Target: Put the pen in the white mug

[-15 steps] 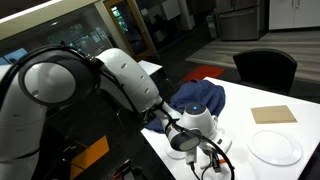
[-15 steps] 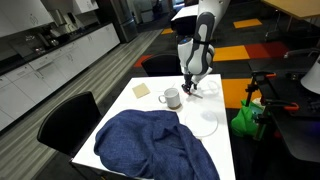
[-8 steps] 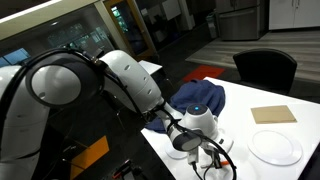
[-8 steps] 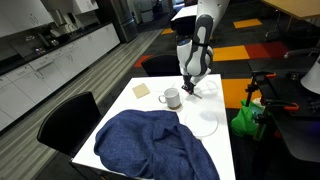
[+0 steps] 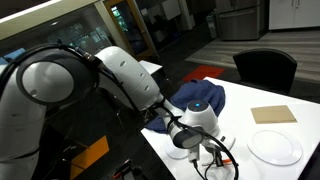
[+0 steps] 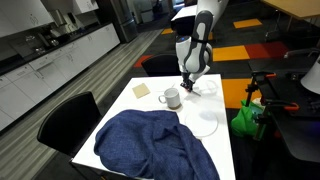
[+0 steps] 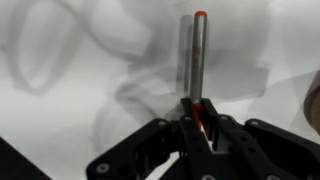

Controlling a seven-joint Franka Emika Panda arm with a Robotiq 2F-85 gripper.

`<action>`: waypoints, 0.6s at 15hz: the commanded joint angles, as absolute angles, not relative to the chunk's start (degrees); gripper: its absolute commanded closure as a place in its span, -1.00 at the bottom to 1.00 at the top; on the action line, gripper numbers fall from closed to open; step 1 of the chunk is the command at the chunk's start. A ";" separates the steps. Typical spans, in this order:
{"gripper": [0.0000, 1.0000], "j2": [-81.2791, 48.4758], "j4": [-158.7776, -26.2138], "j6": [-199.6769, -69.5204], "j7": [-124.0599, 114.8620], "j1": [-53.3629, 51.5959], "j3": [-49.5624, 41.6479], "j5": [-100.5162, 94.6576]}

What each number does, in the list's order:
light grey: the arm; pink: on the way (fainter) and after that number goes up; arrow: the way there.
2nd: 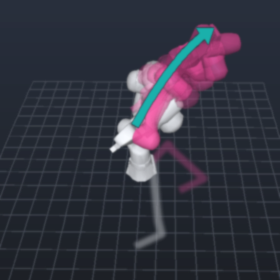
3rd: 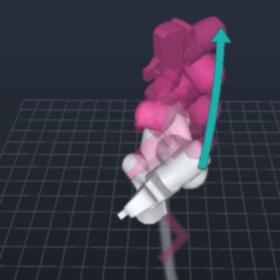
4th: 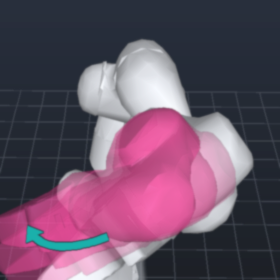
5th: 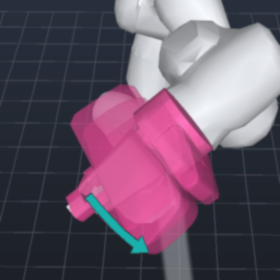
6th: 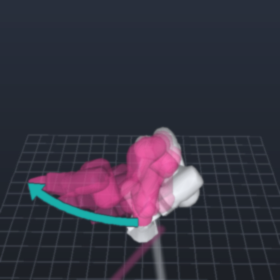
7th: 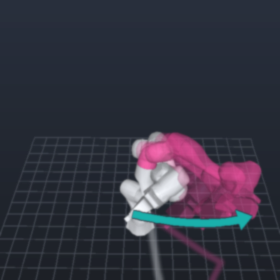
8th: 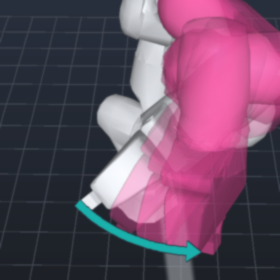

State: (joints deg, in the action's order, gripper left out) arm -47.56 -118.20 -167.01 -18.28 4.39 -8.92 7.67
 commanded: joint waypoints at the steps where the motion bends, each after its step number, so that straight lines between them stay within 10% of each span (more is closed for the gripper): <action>1: 0.93 -39.51 -122.86 -164.09 -17.38 1.93 -11.88 7.44; 9: 0.93 -27.10 -126.90 -157.07 -16.61 -1.57 -15.49 1.52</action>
State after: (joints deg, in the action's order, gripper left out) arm -33.91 -123.05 -161.31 -17.39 0.16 -14.13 3.97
